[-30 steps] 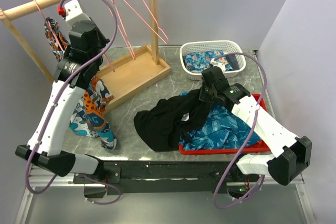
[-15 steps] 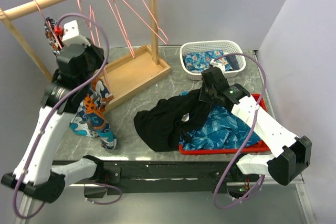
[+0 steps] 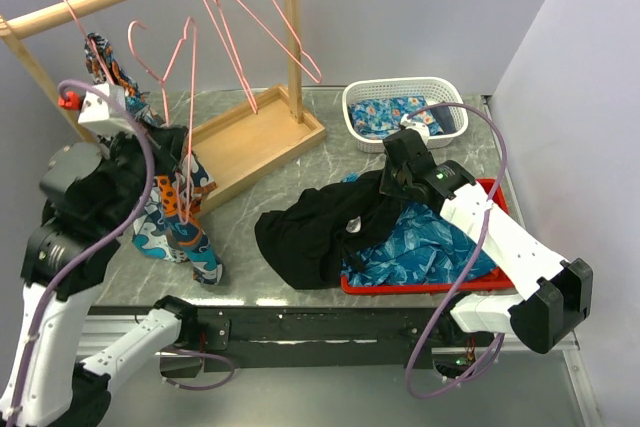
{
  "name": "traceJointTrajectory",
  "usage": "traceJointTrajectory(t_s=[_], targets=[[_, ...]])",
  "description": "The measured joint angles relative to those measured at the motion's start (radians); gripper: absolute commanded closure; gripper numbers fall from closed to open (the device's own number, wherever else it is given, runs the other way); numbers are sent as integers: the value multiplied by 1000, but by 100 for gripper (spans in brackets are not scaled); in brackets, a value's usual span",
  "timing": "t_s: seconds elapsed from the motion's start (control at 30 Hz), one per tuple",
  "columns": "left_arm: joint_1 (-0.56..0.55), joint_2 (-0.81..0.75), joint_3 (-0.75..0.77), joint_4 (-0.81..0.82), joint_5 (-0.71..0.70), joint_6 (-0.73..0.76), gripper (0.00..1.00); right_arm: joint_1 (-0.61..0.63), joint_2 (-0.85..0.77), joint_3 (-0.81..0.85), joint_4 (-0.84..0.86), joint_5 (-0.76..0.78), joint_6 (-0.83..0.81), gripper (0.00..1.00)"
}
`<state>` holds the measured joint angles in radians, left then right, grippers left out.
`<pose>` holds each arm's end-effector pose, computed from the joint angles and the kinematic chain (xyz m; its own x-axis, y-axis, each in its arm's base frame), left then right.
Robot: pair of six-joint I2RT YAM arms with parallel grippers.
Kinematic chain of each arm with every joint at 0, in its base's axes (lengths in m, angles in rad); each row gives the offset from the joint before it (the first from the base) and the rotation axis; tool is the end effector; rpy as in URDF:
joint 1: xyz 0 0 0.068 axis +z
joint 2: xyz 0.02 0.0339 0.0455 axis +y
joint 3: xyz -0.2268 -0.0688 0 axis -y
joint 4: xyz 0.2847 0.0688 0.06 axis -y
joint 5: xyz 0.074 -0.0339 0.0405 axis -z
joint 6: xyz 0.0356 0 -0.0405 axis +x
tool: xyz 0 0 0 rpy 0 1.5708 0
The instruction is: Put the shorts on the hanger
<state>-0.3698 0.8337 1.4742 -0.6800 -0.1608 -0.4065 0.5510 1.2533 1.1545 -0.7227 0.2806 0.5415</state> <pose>0.1597 -0.0558 0.4954 -0.1159 -0.3737 -0.9203 0.1761 0.9041 -0.3893 0.2711 0.1550 0.2814 -0.7110 0.1444 -0.6882 0.0281 0.9838 0.1773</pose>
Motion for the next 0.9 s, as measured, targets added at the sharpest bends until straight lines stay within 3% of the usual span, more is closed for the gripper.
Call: traceJointTrajectory(t_s=[0.27,0.53,0.7,0.9], targets=[[-63,-80,2,-15,153,21,99,0,-1,0,-8,16,0,100],[-353,-59,30,-27,266,72,99,0,-18,0,-39,46,0,100],[-554,4,12,-69,256,98,99,0,-24,0,-60,72,0,100],[-634,48,-70,-128,245,106,99,0,-32,0,-82,108,5,100]])
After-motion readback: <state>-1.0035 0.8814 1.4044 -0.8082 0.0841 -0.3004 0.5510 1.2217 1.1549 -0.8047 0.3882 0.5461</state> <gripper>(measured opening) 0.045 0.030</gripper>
